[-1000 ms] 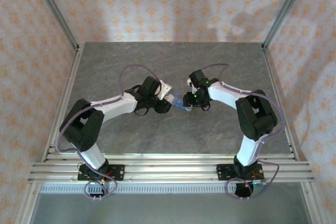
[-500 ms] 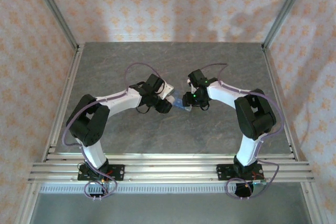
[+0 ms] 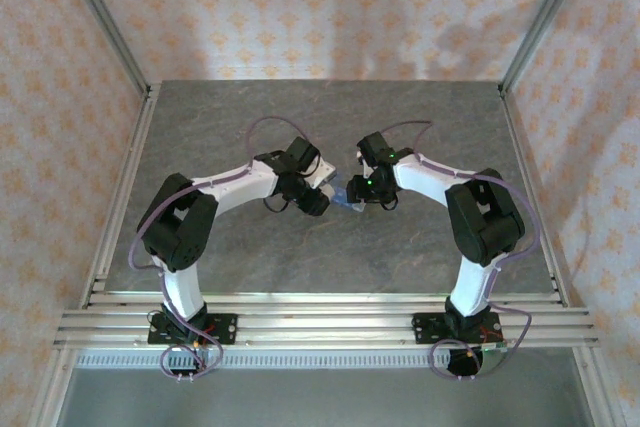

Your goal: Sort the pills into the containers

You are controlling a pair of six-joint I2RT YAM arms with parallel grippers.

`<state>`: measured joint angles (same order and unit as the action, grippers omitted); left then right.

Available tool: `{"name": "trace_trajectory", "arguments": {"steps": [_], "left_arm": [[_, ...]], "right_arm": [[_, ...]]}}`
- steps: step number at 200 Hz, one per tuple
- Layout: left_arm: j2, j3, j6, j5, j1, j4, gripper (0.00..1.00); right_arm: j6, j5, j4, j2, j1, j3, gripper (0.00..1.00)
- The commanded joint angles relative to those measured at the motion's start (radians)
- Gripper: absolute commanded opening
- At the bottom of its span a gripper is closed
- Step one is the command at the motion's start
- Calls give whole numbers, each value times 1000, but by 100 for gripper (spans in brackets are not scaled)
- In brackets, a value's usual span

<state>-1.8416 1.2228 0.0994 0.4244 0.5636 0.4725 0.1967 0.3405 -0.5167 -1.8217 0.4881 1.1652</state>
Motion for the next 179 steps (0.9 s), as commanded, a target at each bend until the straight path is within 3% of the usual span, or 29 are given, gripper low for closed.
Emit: {"name": "trace_trajectory", "arguments": {"steps": [1,179], "left_arm": [[-19,47,20,-27,8,55,0],[-145,245,75,-80,9,293,0]], "right_arm": [[-10,-54,-31,-44,5,-4,56],[-4,-47,-29,-81,4,-1,55]]}}
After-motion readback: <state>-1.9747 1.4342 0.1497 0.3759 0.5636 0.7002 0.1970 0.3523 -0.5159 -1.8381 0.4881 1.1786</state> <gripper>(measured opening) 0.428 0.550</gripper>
